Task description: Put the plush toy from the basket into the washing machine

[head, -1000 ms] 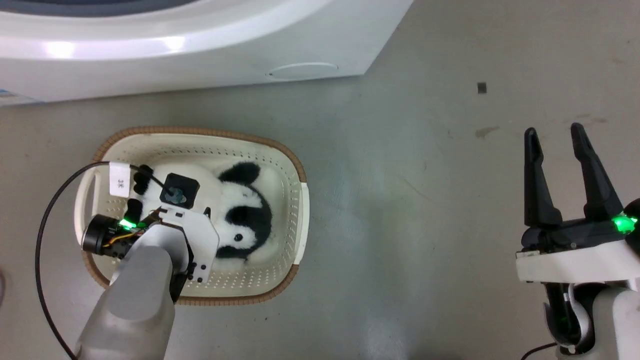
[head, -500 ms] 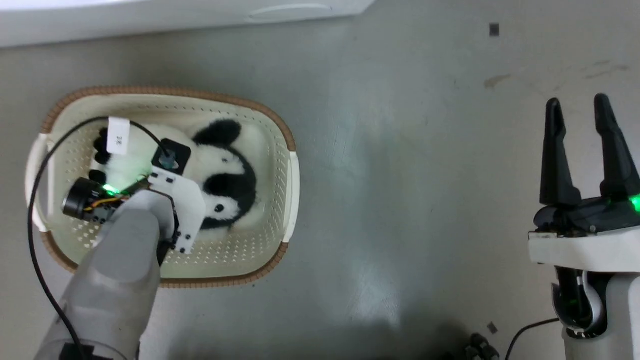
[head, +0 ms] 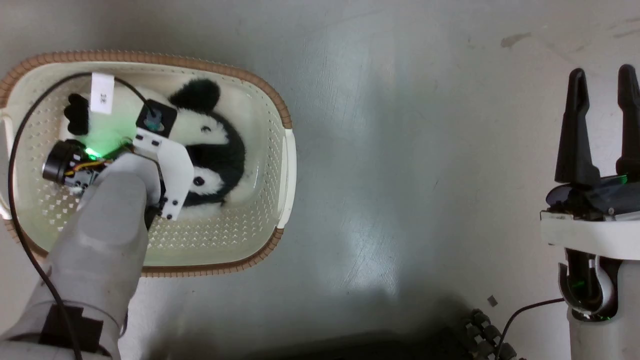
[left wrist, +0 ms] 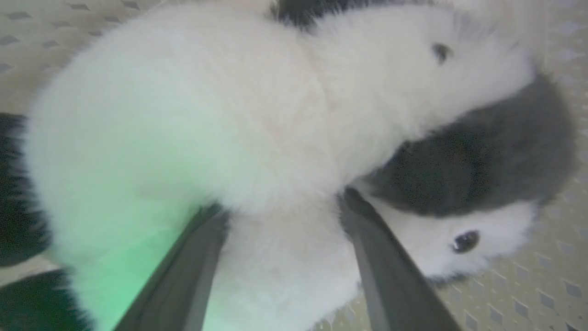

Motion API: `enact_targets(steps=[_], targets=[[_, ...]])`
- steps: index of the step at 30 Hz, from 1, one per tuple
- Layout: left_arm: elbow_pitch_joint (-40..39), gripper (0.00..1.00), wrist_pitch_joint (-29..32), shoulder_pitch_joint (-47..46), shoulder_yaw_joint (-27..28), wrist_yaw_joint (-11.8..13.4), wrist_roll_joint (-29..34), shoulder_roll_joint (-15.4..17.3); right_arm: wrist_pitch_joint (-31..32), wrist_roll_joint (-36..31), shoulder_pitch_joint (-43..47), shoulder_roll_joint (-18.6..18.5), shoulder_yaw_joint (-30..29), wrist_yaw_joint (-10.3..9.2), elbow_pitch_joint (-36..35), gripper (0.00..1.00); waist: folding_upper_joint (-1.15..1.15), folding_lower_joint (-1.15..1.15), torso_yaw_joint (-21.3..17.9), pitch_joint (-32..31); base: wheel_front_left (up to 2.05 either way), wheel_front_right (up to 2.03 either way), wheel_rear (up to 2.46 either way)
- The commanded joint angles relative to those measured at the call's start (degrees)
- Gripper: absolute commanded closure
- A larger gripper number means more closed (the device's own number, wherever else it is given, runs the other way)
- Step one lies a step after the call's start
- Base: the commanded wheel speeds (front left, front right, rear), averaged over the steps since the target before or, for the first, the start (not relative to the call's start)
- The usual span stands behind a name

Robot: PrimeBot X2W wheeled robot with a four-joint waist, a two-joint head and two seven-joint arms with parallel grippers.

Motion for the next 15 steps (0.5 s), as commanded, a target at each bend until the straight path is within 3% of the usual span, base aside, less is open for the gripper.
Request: enact_targets(steps=[1, 5, 7, 15], targets=[[3.03, 0.00, 0.74, -0.71, -0.77, 0.15, -0.24, 0.65, -0.70, 0.88, -1.54, -0.02, -0.11, -0.05, -0.42, 0.00, 0.00, 0.00, -0.11, 1.05, 0.00, 0.00, 0.00], [5.39, 0.00, 1.12, -2.30, -1.85, 0.40, -0.39, 1.09, -1.18, 2.18, -2.28, -0.02, -0.24, -0.05, -0.30, 0.00, 0.00, 0.00, -0.38, 2.22, 0.00, 0.00, 0.00], [6.57, 1.00, 1.39, -2.92, -2.30, 0.28, -0.62, 1.23, -1.42, 2.70, -2.51, -0.02, -0.38, -0.05, -0.11, 0.00, 0.00, 0.00, -0.51, 2.59, 0.00, 0.00, 0.00], [7.79, 1.00, 0.35, -2.22, -1.98, 0.24, -2.81, 0.29, -1.67, 3.56, -2.60, -0.03, -0.38, -0.05, 1.17, 0.00, 0.00, 0.00, -0.47, -0.54, 0.00, 0.00, 0.00]])
